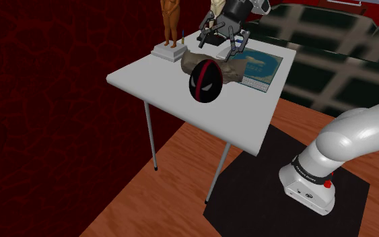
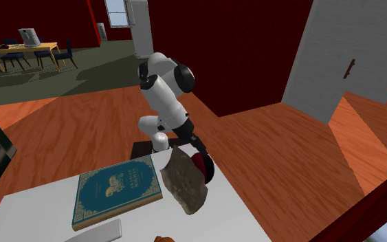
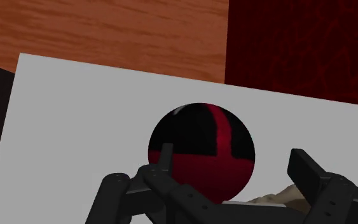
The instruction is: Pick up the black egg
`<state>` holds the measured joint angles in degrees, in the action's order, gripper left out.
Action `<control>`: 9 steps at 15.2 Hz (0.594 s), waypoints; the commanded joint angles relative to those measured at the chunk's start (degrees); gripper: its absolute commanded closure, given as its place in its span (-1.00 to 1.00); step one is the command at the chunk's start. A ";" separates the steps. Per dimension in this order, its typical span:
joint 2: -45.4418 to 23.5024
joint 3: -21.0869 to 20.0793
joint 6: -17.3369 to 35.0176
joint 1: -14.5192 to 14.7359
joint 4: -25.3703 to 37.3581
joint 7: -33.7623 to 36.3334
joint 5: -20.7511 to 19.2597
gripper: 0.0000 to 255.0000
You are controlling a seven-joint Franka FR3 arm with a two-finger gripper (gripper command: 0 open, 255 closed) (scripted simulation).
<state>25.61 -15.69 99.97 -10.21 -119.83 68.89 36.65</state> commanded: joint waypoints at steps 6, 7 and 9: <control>0.23 -0.23 1.59 0.08 -2.00 -0.83 0.37 1.00; 0.35 -0.22 1.70 0.09 -2.27 -0.93 0.42 1.00; 0.38 -0.22 1.57 0.10 -2.14 -0.83 0.40 1.00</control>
<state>26.28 -15.80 101.56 -10.11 -121.55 68.04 37.19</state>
